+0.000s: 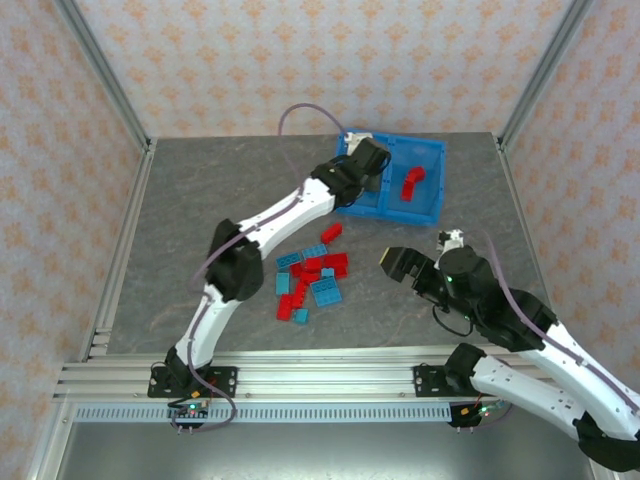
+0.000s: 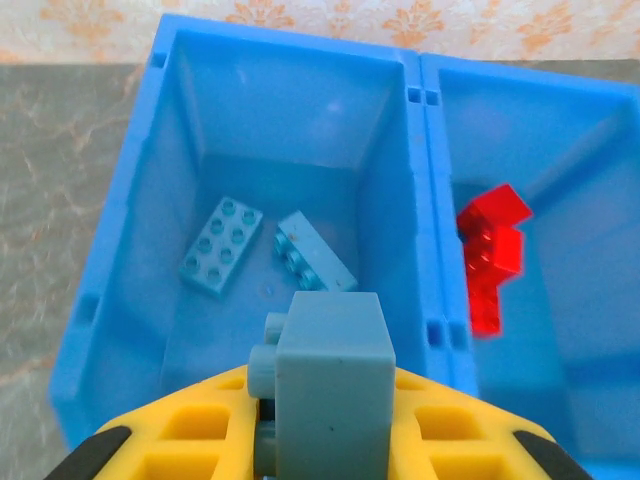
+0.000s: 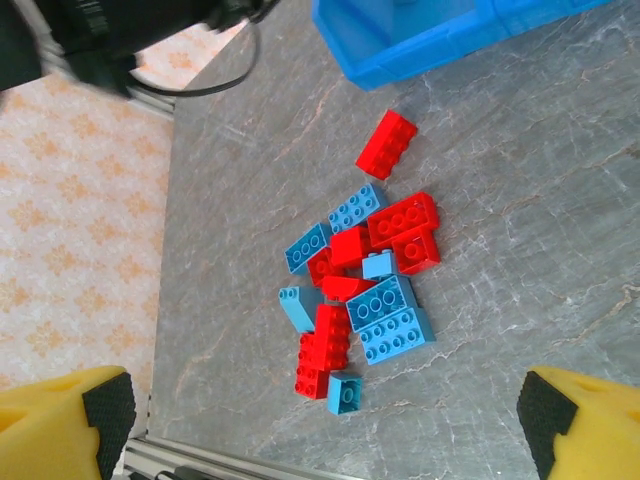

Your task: Sort the legos into containers by color

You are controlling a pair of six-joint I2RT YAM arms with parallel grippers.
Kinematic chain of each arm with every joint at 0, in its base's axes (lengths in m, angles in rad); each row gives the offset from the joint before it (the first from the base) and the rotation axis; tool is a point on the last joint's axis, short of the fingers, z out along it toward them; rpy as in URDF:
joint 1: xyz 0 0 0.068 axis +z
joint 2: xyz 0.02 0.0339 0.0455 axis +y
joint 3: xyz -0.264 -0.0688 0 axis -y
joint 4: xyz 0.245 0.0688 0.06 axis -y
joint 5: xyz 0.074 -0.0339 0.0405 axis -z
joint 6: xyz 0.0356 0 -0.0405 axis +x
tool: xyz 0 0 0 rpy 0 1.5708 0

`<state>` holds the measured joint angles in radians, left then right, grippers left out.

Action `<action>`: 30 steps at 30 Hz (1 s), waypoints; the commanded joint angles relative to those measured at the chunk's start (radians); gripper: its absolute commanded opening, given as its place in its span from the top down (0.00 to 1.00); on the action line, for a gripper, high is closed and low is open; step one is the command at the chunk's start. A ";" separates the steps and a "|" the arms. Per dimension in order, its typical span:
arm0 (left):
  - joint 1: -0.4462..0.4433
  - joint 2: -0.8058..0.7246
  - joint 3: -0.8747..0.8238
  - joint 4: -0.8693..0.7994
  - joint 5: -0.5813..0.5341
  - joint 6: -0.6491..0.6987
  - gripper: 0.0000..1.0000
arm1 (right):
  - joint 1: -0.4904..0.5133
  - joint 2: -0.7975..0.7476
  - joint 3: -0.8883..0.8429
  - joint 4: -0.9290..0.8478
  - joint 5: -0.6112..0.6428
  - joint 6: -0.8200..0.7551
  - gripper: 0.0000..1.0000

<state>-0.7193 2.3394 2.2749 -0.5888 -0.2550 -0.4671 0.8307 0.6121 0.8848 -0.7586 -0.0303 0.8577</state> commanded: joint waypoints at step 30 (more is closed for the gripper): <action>0.022 -0.270 -0.193 0.223 0.109 0.097 0.56 | 0.007 -0.045 -0.007 -0.135 0.088 0.026 0.00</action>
<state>-0.6811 2.3543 2.1986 -0.5152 -0.1772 -0.4160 0.8307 0.5636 0.8837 -0.8742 0.0204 0.8829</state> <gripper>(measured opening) 0.440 0.994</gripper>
